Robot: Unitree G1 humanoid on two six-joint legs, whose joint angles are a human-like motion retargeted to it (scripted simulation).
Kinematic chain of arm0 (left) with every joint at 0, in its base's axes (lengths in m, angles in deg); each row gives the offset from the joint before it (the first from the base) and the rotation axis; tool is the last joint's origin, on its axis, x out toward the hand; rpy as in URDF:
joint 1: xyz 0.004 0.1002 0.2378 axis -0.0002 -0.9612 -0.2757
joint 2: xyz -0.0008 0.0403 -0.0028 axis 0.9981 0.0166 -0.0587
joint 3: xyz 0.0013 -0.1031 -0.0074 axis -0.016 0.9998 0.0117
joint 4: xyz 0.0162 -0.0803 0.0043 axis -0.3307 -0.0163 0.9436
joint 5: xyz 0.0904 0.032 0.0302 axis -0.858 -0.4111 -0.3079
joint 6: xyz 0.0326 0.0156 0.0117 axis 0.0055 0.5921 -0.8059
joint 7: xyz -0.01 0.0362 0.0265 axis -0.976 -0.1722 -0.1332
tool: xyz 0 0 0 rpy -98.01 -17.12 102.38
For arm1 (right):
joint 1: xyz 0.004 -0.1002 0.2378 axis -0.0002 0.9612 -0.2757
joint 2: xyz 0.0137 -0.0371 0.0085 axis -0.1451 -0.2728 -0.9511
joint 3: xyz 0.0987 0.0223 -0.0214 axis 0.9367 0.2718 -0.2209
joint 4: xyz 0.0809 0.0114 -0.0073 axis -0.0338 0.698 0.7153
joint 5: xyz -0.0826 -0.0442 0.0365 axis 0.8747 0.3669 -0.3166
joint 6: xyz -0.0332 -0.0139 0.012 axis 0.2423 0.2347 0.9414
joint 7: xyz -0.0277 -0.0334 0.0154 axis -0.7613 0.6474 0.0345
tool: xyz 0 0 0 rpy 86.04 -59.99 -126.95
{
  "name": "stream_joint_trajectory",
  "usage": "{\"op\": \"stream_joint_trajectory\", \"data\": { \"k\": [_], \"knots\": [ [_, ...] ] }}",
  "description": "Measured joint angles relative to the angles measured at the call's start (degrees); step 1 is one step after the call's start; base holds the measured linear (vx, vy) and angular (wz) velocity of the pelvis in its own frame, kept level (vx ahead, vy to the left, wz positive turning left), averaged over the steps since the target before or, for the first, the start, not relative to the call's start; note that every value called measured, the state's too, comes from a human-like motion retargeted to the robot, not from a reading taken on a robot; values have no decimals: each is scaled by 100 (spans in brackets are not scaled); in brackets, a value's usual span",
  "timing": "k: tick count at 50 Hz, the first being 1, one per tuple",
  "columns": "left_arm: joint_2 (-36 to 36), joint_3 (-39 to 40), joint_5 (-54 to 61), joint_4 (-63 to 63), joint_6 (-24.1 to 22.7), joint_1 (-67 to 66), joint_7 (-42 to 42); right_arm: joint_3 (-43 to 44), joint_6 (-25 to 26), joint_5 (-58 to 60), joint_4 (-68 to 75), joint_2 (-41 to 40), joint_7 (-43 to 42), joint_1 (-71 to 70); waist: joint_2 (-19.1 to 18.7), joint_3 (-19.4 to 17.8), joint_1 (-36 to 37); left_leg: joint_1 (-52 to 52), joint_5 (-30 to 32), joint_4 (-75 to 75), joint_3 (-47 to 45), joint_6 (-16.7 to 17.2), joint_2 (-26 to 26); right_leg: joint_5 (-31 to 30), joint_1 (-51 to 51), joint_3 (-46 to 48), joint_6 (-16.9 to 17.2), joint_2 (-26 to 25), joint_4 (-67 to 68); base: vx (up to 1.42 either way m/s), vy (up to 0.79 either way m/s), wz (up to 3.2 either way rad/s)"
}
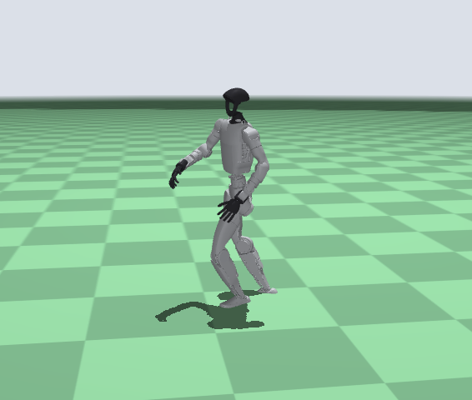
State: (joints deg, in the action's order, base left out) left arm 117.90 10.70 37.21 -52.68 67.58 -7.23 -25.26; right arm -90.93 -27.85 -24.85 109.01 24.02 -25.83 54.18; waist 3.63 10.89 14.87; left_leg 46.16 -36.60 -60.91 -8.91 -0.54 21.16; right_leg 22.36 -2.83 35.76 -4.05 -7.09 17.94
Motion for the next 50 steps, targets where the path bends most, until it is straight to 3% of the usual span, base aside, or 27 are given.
{"op": "stream_joint_trajectory", "data": {
  "k": [5,7,8,10,13,15,16,20,23,25,27,32,37,40,42,45,50],
  "knots": [
    [217,115,123,361,22,-282,-185,-543,211,742,1683,-234,925,879,88,-5,-52,-414,-301,587,1,-230,-550,-477,-57,-132,163,355,573,17,25,120],
    [279,175,143,638,66,-421,-139,-418,246,867,2091,-248,918,1338,259,-208,-319,-817,-280,789,-12,-371,-1191,-808,-508,-1305,736,833,1825,8,25,236],
    [290,199,129,746,66,-444,-91,-300,285,860,2208,-210,861,1564,293,-286,-461,-906,-300,765,36,-422,-1410,-577,-715,-1727,824,868,2312,4,13,227],
    [317,245,70,1013,80,-475,45,20,348,791,2361,-99,658,2016,365,-467,-808,-1116,-354,735,131,-545,-1854,1426,-1390,-2630,442,879,3486,3,4,205],
    [435,334,-130,1534,179,-341,388,597,465,534,2370,166,111,2536,737,-873,-1554,-1476,-321,811,147,-796,-2780,1192,-2690,-3410,365,1365,6741,2,-3,192],
    [565,414,-314,1825,247,-151,681,918,556,399,2327,295,-274,2772,684,-1126,-2041,-1639,-291,695,374,-854,-2958,780,-3781,-3874,347,952,8705,-3,-12,159],
    [630,467,-364,1949,271,-32,813,1054,588,371,2302,336,-415,2862,537,-1294,-2195,-1742,-318,598,522,-798,-2861,577,-4413,-3910,375,487,9528,-6,-19,114],
    [846,719,-466,2420,273,456,1321,1622,688,284,2077,469,-751,3188,109,-2227,-2581,-2464,-547,331,911,-397,-2347,-249,-7059,-3255,591,-1013,11760,-6,-26,75],
    [951,1006,-648,2751,242,800,1648,2159,748,182,1641,592,-966,3426,198,-3111,-2816,-3346,-803,172,936,-218,-2131,-673,-8481,-2627,827,-1319,12299,-3,-18,78],
    [986,1249,-816,2940,271,986,1876,2581,763,118,1245,686,-1205,3579,422,-3954,-2903,-4319,-949,152,942,-175,-2057,-708,-8642,-2346,926,-1358,12448,-1,-9,76],
    [955,1424,-1001,3050,328,737,2126,2880,755,61,797,861,-1545,4058,688,-4069,-3060,-4985,-1013,203,949,-186,-2092,-634,-8712,-2238,965,-1299,12575,4,-4,67],
    [703,1943,-1283,3045,510,442,2689,3708,676,-94,-270,1249,-2433,4421,1090,-4069,-3325,-5645,-1067,233,823,-236,-2100,-533,-8712,-2093,922,-1101,12810,5,3,15],
    [265,2139,-1023,2765,522,962,3017,4312,455,-300,-863,1214,-2640,3790,838,-3983,-3069,-4812,-1035,145,362,-266,-1916,-658,-8645,-2137,879,-943,12678,9,9,-77],
    [-52,2090,-641,2520,460,1222,3153,4348,309,-455,-1045,1268,-2457,3431,511,-3330,-3011,-3932,-923,254,221,-325,-1823,-678,-8203,-2445,774,-683,12186,14,12,-72],
    [-292,2041,-475,2475,416,1144,3203,4218,205,-509,-1206,1284,-2368,3387,438,-2881,-2845,-3520,-999,141,42,-384,-1786,-263,-7355,-2762,558,-503,11776,19,12,-58],
    [-593,1920,-127,2351,323,1092,3283,3946,23,-644,-1454,1431,-2187,3246,294,-2265,-2836,-3102,-995,268,-40,-474,-1797,262,-6044,-3223,273,55,10656,21,10,-41],
    [-901,1637,542,2151,78,1121,3251,3197,-311,-863,-1936,1654,-2061,2848,274,-1667,-2976,-3311,-790,1373,-127,-552,-2213,1358,-3757,-3480,85,1439,7606,24,2,-33]
  ]
}}
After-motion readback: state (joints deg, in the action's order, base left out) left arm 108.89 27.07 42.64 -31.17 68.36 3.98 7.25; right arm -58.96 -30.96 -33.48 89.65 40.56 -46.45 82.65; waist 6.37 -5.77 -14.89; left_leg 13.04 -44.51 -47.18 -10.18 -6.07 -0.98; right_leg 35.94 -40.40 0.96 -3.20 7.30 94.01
